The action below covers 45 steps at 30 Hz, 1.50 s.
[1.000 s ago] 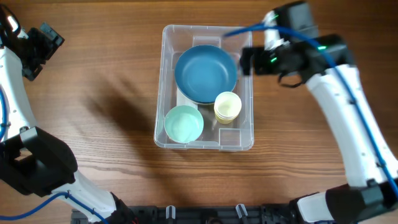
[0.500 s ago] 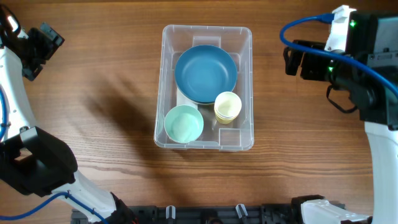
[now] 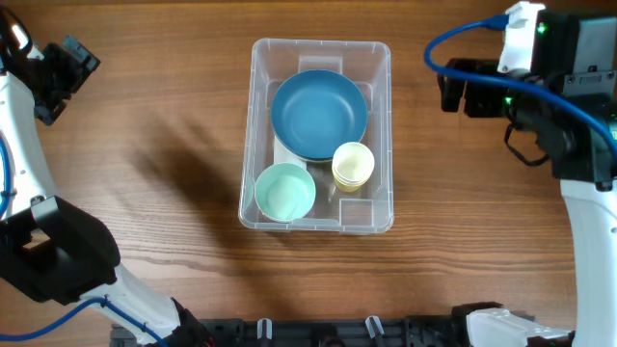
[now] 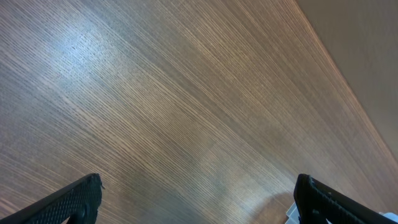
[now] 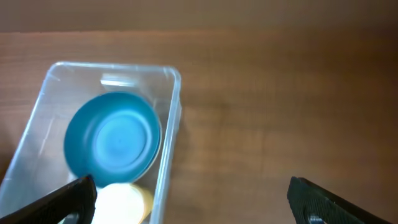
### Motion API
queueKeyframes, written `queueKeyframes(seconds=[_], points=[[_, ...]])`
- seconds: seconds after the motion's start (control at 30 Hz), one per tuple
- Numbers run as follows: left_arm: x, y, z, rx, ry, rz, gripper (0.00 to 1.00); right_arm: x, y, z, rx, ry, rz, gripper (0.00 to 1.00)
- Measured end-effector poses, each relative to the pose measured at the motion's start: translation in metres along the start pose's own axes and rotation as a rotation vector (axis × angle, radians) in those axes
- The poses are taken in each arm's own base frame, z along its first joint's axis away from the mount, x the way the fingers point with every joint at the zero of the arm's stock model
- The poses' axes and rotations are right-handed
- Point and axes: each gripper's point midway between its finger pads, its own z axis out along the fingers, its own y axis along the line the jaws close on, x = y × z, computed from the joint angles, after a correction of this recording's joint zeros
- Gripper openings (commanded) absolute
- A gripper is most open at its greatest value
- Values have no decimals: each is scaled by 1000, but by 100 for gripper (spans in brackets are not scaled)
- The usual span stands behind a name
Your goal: Pack container
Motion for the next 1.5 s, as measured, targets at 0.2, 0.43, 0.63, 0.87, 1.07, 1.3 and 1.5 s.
queueKeyframes(seconds=[0.2, 0.43, 0.63, 0.87, 1.07, 1.3, 1.5], points=[[0, 0, 0, 0, 0, 0, 100, -19, 2, -62, 19, -268, -228, 100], [0, 0, 0, -1, -1, 0, 100, 6, 3, -138, 67, -624, -305, 100], [0, 0, 0, 0, 0, 0, 100, 48, 7, -99, 39, -758, -309, 100], [0, 0, 0, 0, 0, -1, 100, 105, 6, -38, 14, -805, -276, 100], [0, 0, 0, 0, 0, 0, 100, 142, 4, -16, -6, -811, -237, 100], [0, 0, 0, 0, 0, 0, 100, 164, 4, -3, -23, -818, -205, 100], [0, 0, 0, 0, 0, 0, 100, 176, 3, 6, -24, -822, -201, 100]])
